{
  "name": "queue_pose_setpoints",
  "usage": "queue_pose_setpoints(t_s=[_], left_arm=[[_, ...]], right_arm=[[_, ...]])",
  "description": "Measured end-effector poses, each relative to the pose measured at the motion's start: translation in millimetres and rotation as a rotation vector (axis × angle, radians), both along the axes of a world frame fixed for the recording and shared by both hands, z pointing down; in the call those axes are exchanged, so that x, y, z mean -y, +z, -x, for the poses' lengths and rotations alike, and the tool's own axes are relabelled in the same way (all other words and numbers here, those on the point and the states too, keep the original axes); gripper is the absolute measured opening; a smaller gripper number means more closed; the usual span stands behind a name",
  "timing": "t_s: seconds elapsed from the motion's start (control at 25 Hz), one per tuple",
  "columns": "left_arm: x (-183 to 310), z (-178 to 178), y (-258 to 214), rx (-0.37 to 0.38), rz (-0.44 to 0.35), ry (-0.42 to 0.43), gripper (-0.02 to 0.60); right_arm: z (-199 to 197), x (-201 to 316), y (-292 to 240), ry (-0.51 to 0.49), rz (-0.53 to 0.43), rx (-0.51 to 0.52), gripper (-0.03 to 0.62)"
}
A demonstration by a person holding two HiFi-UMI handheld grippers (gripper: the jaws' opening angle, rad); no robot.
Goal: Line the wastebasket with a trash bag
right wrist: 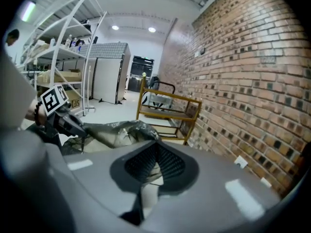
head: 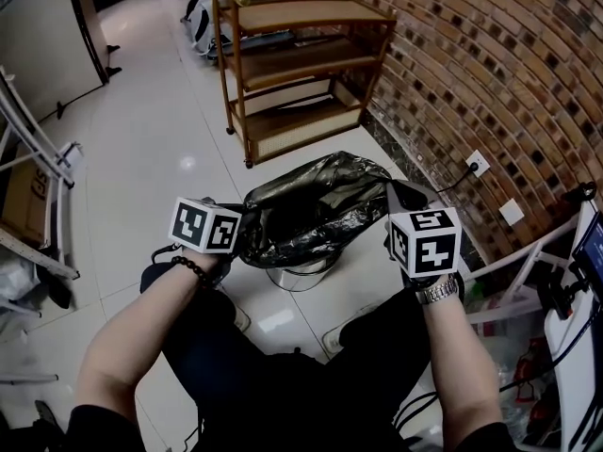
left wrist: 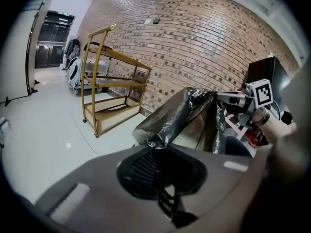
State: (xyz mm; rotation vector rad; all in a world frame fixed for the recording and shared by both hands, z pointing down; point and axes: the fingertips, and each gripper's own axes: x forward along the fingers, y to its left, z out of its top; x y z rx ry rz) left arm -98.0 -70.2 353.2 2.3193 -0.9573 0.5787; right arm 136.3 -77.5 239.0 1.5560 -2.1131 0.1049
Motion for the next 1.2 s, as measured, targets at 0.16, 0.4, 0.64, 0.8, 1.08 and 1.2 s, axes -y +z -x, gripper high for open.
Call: queue_pose_setpoints(t_s=[0.16,0.4,0.64,0.8,1.08,1.2], left_arm=[[-1,2,9,0.036,0.007,0.006,0.005],[5,1,24,0.079,0.032,0.008,0.005],[19,-4,32,0.105,0.039,-0.008,0.005],[25,-12,31,0.107,0.038,-0.002,0.005],[34,-21,42,0.115,0.072,0.01,0.005],[36,-14,55,0.139,0.094,-0.004,0.005]], right_arm=[[0,-3,21,-0.002,0.015,0.027,0.003],[-13,-6,50,0.024,0.05,0.043,0.003],[-28,-7,70,0.045,0.089,0.044,0.003],[-36,-7,69,0.056,0.088,0.047,0.003],[-43,-5,75,0.064,0.1,0.059,0.003],[-40,-6,87,0.057,0.126,0.057,0.003]])
